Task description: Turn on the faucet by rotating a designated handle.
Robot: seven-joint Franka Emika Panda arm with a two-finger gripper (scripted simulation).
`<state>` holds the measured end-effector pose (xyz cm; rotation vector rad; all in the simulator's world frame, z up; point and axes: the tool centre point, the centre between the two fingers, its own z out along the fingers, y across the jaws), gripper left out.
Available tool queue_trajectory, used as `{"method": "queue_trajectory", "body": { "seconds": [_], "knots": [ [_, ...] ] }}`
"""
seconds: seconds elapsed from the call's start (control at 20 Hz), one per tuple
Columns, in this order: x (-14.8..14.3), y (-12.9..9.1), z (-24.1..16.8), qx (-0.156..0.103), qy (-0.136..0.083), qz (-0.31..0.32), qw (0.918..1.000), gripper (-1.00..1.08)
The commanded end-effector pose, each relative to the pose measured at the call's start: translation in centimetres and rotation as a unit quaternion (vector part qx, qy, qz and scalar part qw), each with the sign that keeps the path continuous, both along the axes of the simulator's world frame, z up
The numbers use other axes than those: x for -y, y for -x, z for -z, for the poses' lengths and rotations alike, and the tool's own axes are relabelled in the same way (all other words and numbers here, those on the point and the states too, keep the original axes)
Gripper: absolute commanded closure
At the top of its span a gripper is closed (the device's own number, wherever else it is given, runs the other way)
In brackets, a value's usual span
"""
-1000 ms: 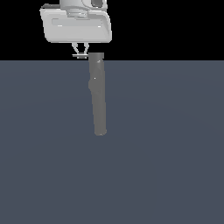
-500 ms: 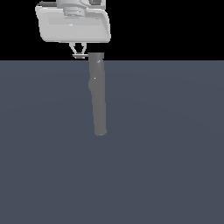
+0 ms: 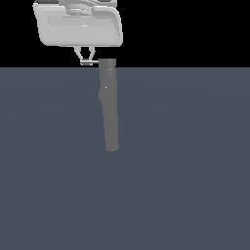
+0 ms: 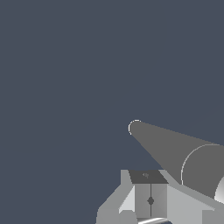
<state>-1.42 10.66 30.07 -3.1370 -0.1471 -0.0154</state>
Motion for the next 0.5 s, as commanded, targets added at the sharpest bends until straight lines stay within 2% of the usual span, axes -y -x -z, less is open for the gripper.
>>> {"method": "queue_trajectory", "body": {
  "seconds": [0.0, 0.45],
  "knots": [
    [0.3, 0.6, 0.0, -0.001, 0.0, 0.0, 1.0, 1.08],
    [1.6, 3.3, 0.0, -0.003, 0.001, -0.001, 1.0, 1.08]
  ]
}}
